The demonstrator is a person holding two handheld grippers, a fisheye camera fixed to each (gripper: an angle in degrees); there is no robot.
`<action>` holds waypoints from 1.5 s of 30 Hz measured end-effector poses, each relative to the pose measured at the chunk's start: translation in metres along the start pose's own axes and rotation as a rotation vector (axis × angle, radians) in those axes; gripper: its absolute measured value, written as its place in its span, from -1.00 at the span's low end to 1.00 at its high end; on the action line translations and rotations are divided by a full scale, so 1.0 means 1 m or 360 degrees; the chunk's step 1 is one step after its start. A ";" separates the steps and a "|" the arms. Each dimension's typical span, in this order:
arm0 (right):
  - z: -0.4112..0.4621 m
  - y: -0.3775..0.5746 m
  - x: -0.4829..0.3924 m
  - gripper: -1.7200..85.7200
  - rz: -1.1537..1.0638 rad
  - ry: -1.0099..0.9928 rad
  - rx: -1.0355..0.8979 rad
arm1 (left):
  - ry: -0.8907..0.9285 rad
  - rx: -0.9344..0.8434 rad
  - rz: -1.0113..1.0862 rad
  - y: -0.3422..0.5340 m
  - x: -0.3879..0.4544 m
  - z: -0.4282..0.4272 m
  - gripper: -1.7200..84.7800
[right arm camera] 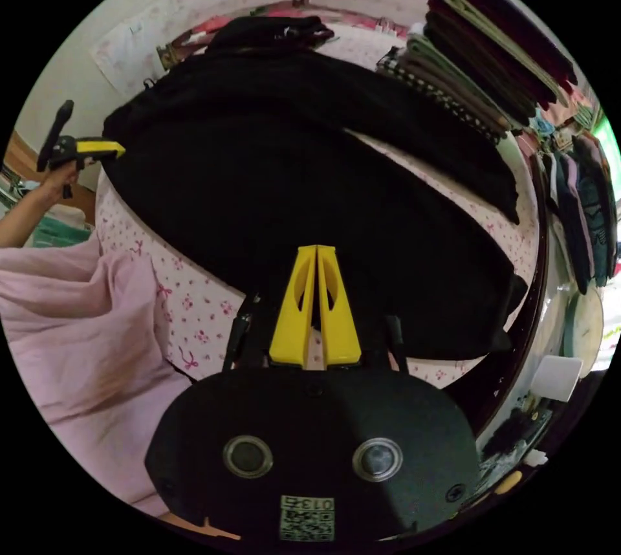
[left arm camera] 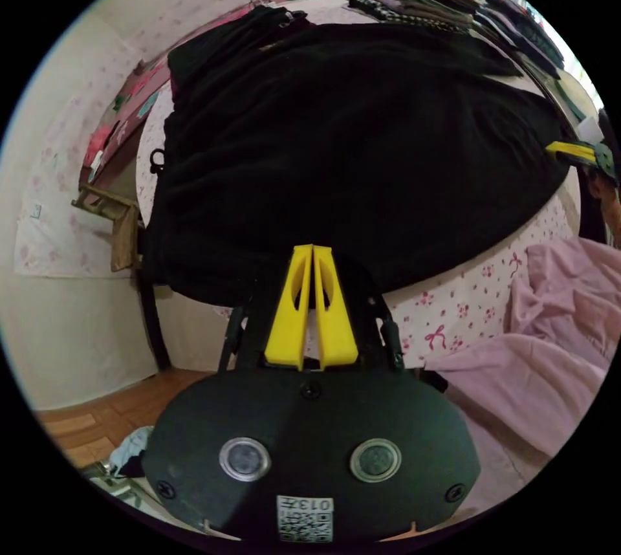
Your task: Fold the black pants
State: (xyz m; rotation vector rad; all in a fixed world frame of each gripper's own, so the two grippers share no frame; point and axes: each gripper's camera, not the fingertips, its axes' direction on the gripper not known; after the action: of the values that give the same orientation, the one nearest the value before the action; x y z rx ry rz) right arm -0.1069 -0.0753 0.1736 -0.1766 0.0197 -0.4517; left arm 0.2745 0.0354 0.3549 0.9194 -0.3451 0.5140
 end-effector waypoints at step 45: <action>0.123 -0.262 0.160 -0.96 0.0102 -0.0127 0.0076 | -0.0271 0.0024 0.0364 -0.274 -0.088 0.041 -0.97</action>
State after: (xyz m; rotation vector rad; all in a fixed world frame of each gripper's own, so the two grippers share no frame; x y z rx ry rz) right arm -0.0697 -0.3566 0.3436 -0.1467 -0.0633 -0.3802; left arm 0.3517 -0.1594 0.1537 0.9464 -0.6063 0.6501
